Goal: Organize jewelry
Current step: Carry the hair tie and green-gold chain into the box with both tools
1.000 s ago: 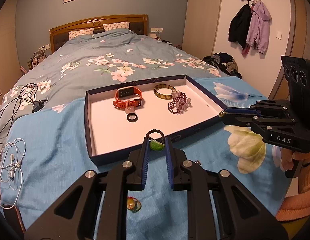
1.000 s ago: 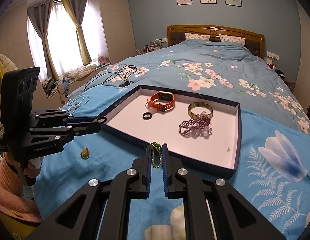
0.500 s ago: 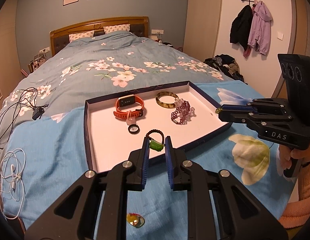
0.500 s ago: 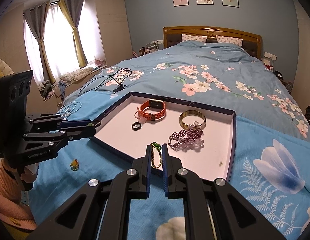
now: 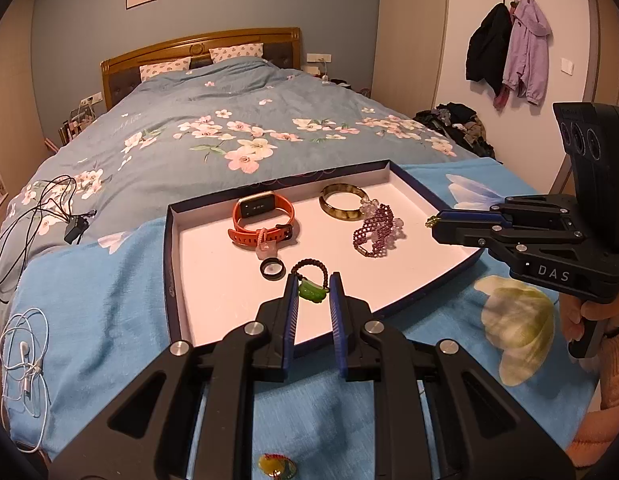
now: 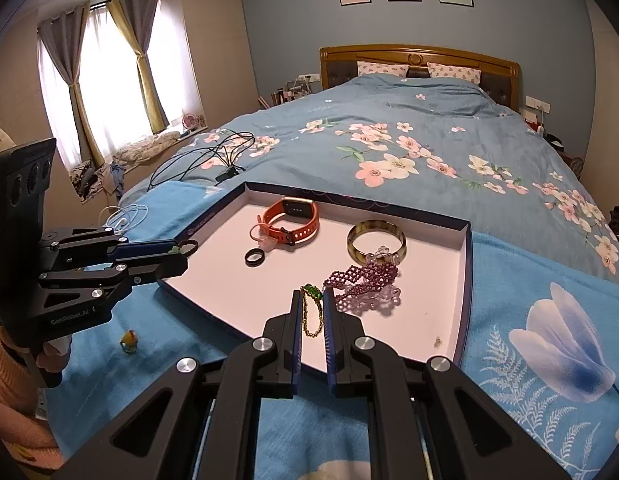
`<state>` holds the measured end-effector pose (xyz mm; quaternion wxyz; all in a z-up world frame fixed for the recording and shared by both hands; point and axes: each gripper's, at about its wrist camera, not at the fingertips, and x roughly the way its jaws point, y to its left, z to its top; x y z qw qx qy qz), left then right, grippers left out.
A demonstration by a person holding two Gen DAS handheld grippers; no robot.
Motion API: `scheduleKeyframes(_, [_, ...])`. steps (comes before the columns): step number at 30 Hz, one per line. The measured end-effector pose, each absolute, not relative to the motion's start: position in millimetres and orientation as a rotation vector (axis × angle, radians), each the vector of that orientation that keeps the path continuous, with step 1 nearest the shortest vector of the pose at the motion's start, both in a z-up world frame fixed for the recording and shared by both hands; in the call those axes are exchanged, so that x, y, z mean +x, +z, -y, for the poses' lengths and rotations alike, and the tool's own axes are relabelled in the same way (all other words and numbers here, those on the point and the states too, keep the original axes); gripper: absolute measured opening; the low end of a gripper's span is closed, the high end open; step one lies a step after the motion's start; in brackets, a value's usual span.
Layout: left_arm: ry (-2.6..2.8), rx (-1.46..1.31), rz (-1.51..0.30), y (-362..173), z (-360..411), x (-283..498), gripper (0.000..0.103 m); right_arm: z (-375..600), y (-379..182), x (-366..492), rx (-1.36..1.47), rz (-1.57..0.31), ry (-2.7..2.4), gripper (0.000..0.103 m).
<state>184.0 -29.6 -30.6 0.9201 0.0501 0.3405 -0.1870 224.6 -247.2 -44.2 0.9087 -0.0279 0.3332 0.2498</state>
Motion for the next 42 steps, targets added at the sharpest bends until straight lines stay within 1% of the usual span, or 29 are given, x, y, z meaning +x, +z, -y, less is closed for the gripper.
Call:
scheduleKeyframes(18, [-0.360,0.111,-0.753,-46.9,36.5,217.1,0.016,238.8,-63.9,263.9,-0.083,-0.753,0.479,0.008])
scheduleKeyframes(42, [-0.331,0.102,-0.772,-56.5,36.7,231.5,0.016,238.4,-68.5,271.0,-0.084,-0.762,0.477,0.008])
